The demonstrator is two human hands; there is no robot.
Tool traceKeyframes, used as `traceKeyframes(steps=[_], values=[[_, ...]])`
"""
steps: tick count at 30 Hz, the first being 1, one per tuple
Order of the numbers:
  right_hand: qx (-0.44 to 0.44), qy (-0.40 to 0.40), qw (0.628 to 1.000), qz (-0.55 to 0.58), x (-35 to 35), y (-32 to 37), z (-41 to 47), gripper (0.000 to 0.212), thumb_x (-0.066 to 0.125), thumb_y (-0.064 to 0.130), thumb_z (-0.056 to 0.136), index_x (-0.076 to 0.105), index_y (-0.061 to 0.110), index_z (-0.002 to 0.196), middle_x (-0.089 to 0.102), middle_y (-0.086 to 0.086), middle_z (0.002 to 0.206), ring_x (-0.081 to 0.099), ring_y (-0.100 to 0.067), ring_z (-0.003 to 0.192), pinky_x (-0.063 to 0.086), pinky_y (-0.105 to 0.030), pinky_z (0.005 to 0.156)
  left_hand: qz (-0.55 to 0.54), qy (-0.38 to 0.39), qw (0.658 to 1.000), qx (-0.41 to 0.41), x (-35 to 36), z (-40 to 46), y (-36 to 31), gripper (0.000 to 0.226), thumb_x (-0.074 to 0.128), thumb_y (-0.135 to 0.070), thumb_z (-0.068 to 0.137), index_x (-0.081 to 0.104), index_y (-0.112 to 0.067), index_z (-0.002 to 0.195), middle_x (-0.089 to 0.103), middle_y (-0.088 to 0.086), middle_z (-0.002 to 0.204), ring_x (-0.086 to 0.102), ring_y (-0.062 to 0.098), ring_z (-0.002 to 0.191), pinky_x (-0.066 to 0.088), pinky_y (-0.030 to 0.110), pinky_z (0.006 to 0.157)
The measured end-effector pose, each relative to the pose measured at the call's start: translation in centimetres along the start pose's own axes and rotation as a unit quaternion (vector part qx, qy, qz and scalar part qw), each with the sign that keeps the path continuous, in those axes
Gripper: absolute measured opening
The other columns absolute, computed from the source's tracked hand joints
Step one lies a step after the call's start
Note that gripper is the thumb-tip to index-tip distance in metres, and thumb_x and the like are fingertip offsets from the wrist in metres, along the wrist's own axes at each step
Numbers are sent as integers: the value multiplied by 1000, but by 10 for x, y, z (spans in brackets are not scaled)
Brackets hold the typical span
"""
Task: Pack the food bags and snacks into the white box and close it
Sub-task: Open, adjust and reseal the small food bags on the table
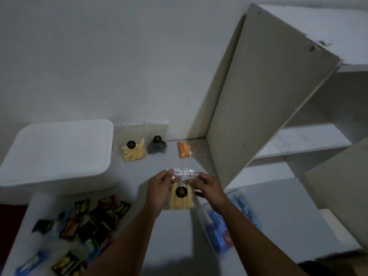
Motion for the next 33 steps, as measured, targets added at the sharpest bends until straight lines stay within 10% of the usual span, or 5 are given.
traceKeyframes(steps=[10, 21, 24, 28, 33], values=[[16, -8, 1000, 21, 9, 43, 182, 15, 51, 6, 103, 65, 6, 108, 64, -12, 100, 60, -26, 89, 52, -34, 71, 187, -66, 979, 42, 16, 148, -10, 23, 56, -26, 99, 65, -15, 81, 65, 6, 77, 60, 17, 73, 47, 40, 67], [9, -35, 999, -38, 16, 34, 269, 18, 49, 8, 102, 67, 8, 105, 66, -9, 77, 55, -21, 46, 43, -26, 34, 240, -105, 963, -70, 32, 219, 26, 36, 59, -22, 95, 58, -14, 130, 64, 12, 121, 62, 32, 107, 39, 30, 78], [-3, -58, 998, -25, 10, 33, 274, 20, 49, 4, 103, 68, 4, 108, 71, -26, 97, 66, -23, 57, 55, -30, 44, 226, -130, 962, -79, 35, 224, 32, 42, 61, -21, 94, 55, -16, 135, 63, 11, 127, 61, 31, 112, 40, 30, 81], [-22, -61, 997, -39, 7, 37, 279, 18, 52, 6, 102, 68, 13, 102, 68, -26, 86, 62, -56, 76, 53, -69, 70, 189, -159, 965, -90, 38, 227, 35, 45, 63, -19, 92, 54, -15, 136, 63, 10, 128, 61, 32, 114, 44, 31, 83], [-43, -170, 982, -68, -13, 42, 266, 31, 51, 0, 84, 67, 15, 106, 71, -9, 103, 67, -26, 98, 57, -32, 81, 154, -185, 966, -96, 40, 221, 43, 36, 66, -17, 85, 56, -14, 119, 61, 12, 116, 66, 33, 99, 56, 42, 79]])
Point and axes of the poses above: each hand's wrist, its own z-axis towards the middle knuckle, its own x-axis out of the palm, y = z × x, the point moved 6 cm from there along z, towards the middle knuckle
